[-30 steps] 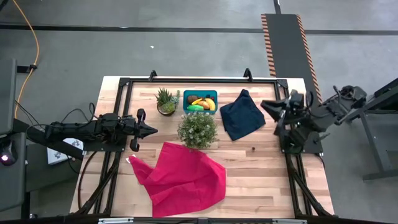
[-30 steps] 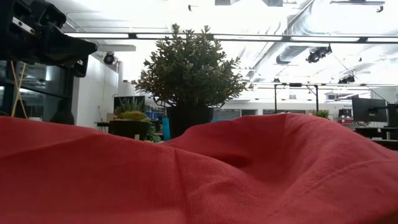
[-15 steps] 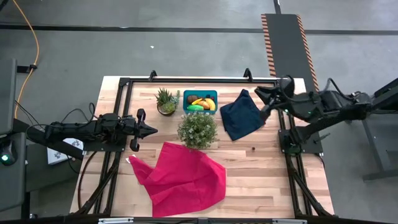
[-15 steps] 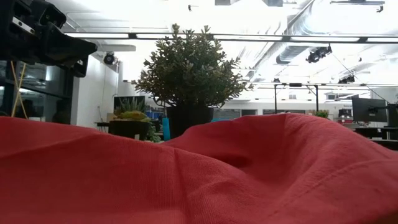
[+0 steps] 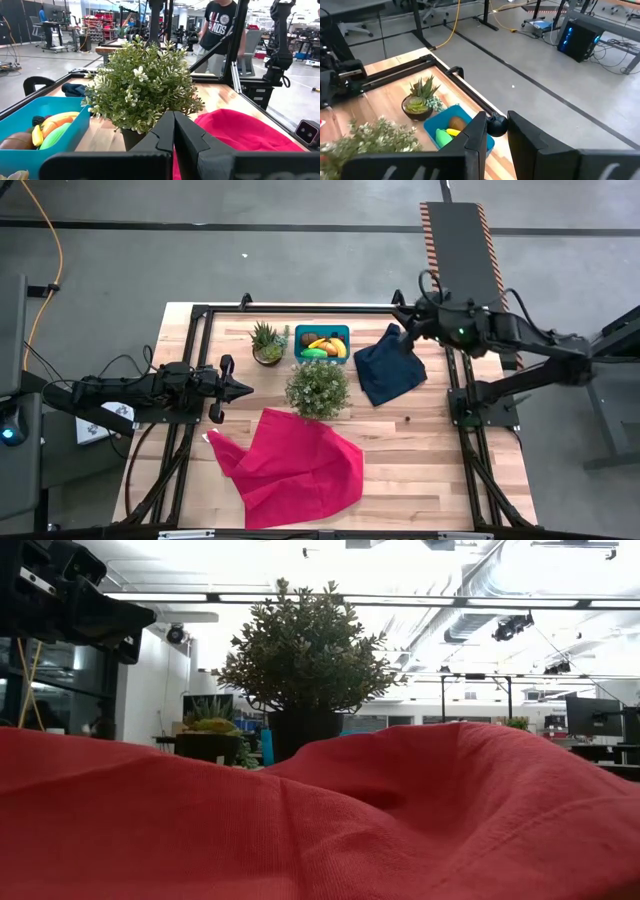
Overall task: Pick and placing Produce into tupperware
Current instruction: Put the left blueberry into the blue bin
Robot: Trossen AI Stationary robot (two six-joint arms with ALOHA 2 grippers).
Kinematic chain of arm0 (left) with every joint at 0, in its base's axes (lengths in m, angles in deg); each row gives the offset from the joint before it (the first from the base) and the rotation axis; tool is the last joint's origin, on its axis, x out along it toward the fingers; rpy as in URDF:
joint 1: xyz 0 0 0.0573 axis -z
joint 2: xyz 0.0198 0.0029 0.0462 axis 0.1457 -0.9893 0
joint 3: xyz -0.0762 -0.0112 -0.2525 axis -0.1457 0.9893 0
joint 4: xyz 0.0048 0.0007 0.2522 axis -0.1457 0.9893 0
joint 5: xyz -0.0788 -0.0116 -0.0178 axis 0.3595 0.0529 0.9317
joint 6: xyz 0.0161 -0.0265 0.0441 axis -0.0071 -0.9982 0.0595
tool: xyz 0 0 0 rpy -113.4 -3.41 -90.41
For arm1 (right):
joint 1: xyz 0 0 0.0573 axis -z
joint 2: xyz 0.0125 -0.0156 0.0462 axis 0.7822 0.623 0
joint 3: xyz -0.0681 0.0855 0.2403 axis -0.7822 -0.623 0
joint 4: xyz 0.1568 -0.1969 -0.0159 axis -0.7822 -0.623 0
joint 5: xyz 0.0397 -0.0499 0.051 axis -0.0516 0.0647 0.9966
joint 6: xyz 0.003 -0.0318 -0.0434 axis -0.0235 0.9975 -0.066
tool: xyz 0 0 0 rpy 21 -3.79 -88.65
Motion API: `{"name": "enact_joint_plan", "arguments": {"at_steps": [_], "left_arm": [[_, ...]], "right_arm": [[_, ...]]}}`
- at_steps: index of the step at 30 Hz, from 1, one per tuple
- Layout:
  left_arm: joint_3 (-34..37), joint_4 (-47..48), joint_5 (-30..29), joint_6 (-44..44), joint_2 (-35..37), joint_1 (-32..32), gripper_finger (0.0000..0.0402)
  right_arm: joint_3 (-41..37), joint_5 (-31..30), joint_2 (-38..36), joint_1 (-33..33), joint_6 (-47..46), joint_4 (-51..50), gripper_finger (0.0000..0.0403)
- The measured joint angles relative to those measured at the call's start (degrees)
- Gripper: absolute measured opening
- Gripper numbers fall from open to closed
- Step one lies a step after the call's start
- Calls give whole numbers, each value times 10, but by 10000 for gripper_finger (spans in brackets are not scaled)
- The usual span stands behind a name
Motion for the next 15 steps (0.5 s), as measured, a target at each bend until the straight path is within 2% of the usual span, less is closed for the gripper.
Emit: {"name": "enact_joint_plan", "arguments": {"at_steps": [5, 10, 15], "left_arm": [[0, 0, 0, 0, 0, 0, 1], [0, 0, 0, 0, 0, 0, 1], [0, 0, 0, 0, 0, 0, 1]], "right_arm": [[0, 87, 18, 79, 34, 37, 51], [0, 203, 51, 160, 52, 65, 51], [0, 295, 96, 215, 73, 83, 51]]}}
